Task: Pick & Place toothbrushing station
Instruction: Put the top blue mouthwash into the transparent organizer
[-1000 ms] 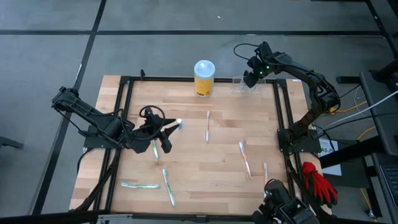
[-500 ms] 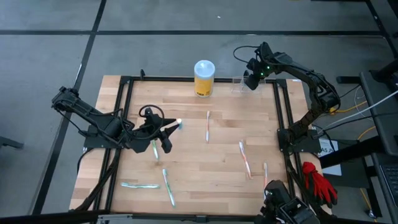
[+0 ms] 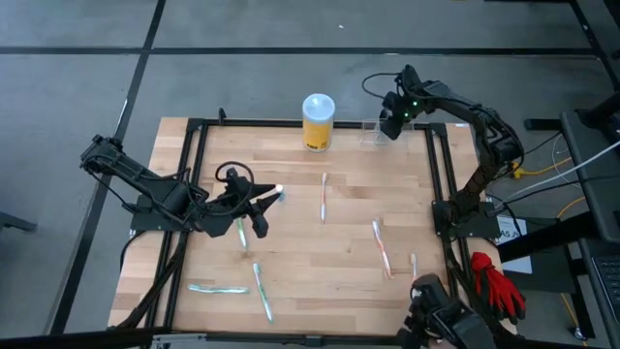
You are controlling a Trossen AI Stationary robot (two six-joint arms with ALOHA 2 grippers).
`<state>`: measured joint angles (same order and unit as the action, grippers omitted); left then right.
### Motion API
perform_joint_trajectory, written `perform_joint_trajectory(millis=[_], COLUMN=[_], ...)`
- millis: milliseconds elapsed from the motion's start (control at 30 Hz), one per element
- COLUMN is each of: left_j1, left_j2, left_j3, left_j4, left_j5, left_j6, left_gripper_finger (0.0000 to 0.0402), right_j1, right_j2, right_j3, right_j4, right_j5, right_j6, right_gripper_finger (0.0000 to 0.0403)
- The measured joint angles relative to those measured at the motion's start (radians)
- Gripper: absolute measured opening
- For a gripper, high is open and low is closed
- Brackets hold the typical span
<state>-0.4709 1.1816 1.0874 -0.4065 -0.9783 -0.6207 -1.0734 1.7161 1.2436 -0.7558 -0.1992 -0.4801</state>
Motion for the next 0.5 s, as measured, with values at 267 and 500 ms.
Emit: perform_joint_trajectory(millis=[267, 500], left_j1=[0.032, 0.059], left_j2=[0.000, 0.000], left_j3=[0.000, 0.000], left_j4=[0.032, 0.047], left_j5=[0.005, 0.044], left_j6=[0.030, 0.049], left_gripper_finger=[0.0115, 0.0115], right_j1=[-0.035, -0.034], right_j2=[-0.001, 0.022], right_j3=[0.008, 0.009], right_j4=[-0.009, -0.021], right_j5=[-0.030, -0.054], right_j6=[-0.007, -0.028], right_gripper_finger=[0.0101, 0.0101])
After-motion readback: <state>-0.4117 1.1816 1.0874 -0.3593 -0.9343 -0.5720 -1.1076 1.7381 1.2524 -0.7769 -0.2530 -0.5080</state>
